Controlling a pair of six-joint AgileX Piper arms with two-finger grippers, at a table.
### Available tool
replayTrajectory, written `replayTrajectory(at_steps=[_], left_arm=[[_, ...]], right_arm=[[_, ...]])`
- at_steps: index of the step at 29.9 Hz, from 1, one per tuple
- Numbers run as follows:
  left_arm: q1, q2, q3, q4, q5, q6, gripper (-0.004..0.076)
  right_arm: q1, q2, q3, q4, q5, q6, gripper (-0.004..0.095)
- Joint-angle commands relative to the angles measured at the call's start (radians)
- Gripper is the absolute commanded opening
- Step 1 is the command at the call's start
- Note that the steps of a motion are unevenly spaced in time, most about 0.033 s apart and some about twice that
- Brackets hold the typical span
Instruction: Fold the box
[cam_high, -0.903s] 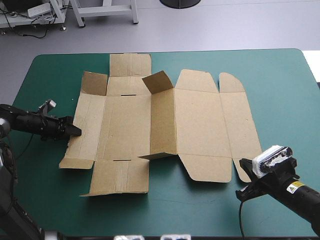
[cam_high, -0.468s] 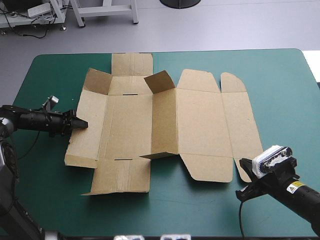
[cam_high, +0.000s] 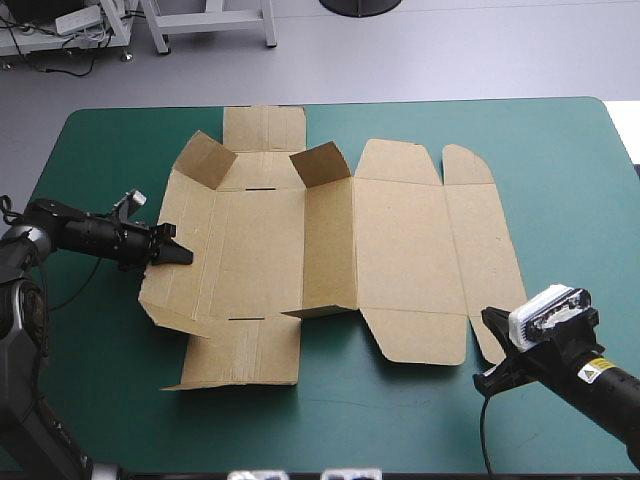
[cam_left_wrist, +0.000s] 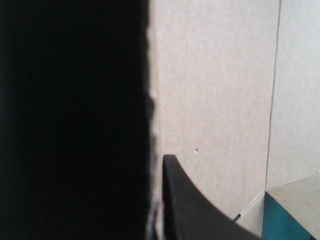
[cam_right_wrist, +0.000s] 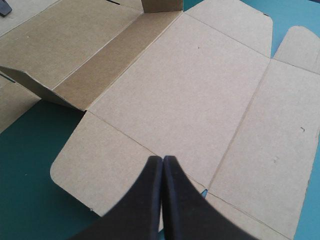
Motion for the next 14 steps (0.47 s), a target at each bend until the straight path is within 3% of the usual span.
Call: replayTrajectory(at_steps=[1,5,11,14], left_arm=[[-0.004,-0.057,-0.083,-0.108,0.083,0.057,0.0],[-0.028,-0.104,-0.206,-0.128,0.083,0.108,0.0],[-0.103,-0.169,-0.469,0.147,0.078,0.081,0.0001],[-0.142,-0.183,-0.568,0.159,0.078,0.065,0.0001]], right_arm=[[0.003,0.009,-0.04,0.043,-0.033,-0.006,-0.0019],[0.003,0.009,-0.04,0.051,-0.027,0.019,-0.002],[0.003,0.009,-0.042,0.091,-0.042,0.019,-0.002],[0.003,0.009,-0.042,0.112,-0.067,0.019,-0.002]])
